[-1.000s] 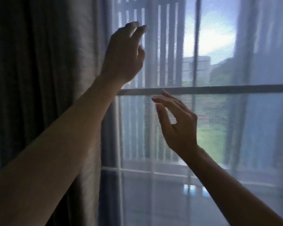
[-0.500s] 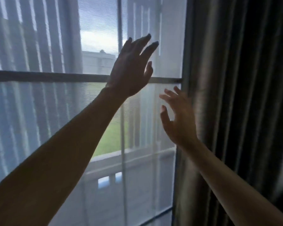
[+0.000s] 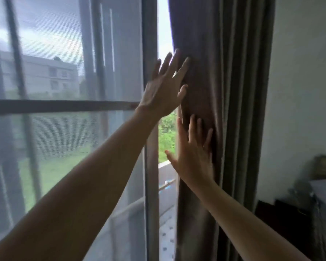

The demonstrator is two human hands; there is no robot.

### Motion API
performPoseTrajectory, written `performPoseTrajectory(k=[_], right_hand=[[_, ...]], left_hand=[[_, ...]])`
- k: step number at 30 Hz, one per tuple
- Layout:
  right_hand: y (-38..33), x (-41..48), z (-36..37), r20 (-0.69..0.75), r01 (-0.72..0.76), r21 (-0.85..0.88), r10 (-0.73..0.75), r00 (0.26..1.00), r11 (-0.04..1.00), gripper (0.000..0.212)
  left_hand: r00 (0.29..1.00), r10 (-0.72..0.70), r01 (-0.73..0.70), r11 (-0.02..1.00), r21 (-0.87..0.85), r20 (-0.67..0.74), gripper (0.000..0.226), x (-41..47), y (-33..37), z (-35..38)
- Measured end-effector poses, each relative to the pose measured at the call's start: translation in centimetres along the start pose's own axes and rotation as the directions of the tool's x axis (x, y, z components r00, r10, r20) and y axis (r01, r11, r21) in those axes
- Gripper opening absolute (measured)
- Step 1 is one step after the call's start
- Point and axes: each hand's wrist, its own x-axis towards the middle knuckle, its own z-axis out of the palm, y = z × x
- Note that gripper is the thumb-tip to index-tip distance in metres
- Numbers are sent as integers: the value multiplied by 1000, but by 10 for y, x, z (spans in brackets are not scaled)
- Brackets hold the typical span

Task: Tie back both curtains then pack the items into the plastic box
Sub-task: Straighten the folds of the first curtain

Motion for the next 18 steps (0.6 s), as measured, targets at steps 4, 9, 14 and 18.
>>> performPoseTrajectory(k=[4, 9, 14, 18], right_hand=[[40, 15, 43, -60, 31, -39, -34, 998, 999, 87], [107, 45, 93, -34, 4, -92, -7, 999, 996, 72], [164, 82, 135, -42, 50, -81, -54, 998, 995, 66], [212, 94, 166, -37, 64, -91, -67, 997, 994, 58]], left_hand=[[997, 17, -24, 994, -103, -70, 62, 33, 26, 53], [985, -29, 10, 994, -113, -169, 60, 83, 54, 122], [992, -54, 35, 986, -162, -116, 86, 142, 66, 181], [1000, -16, 19, 975, -222, 15, 115, 169, 78, 226]])
